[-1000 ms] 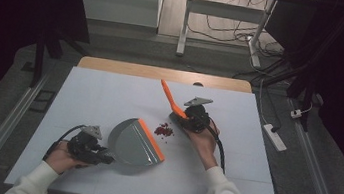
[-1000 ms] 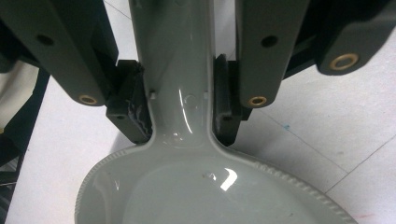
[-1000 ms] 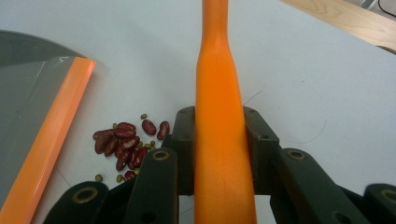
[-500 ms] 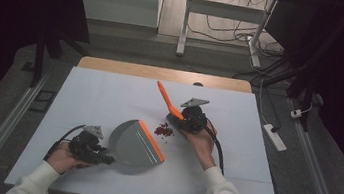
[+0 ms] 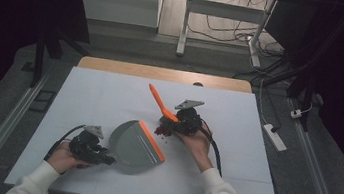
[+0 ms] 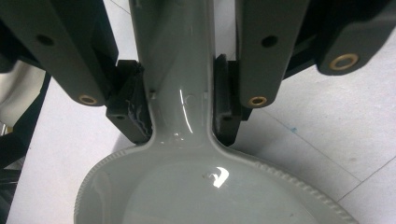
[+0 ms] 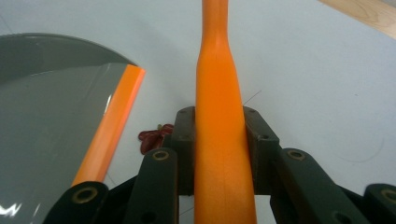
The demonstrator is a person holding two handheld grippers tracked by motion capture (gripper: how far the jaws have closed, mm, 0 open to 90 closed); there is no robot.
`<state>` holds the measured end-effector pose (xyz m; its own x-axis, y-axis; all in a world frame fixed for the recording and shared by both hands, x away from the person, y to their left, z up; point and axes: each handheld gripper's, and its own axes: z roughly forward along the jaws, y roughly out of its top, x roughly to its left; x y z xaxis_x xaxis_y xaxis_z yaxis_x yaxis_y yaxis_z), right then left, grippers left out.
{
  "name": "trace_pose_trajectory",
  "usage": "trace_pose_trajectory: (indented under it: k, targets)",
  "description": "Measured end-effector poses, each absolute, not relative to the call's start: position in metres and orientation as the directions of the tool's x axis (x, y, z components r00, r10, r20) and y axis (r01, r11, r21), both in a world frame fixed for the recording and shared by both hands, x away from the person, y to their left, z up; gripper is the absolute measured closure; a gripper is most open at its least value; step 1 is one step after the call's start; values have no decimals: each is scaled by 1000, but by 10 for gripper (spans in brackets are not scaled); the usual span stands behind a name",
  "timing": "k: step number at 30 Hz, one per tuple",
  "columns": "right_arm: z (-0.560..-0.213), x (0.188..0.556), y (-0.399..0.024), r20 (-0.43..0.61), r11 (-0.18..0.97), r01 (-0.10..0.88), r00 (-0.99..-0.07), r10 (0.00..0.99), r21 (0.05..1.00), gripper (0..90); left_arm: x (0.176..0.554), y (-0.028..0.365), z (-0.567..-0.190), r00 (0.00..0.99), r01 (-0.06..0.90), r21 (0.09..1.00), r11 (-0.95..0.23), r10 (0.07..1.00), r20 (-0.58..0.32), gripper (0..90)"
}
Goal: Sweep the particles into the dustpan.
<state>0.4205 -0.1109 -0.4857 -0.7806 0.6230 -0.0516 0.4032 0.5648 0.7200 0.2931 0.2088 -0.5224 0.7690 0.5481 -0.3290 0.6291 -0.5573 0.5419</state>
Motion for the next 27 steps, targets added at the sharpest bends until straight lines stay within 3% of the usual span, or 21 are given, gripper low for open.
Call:
trace_pose_trajectory:
  k: [27]
  targets:
    - [-487, 407, -91, -21, 582, 382, -824, 567, 717, 700, 293, 207, -523, 769, 630, 537, -561, 545, -333, 617]
